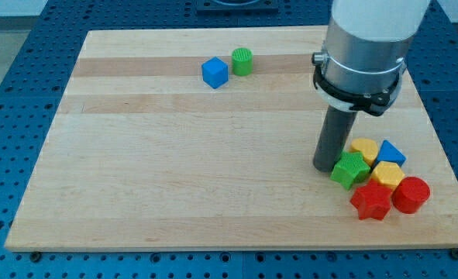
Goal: Push the blue cube to the group of the blocks
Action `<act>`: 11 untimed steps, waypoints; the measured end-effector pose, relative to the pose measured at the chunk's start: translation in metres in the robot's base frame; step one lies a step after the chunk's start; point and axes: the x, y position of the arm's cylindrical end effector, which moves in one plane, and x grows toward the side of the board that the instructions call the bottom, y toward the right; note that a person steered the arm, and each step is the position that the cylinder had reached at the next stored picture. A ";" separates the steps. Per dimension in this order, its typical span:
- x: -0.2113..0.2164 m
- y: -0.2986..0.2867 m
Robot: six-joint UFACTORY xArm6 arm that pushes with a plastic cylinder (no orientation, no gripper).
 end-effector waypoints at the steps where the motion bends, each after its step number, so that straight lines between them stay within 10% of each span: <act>1: 0.000 0.000; 7: -0.117 -0.232; 11: -0.219 -0.204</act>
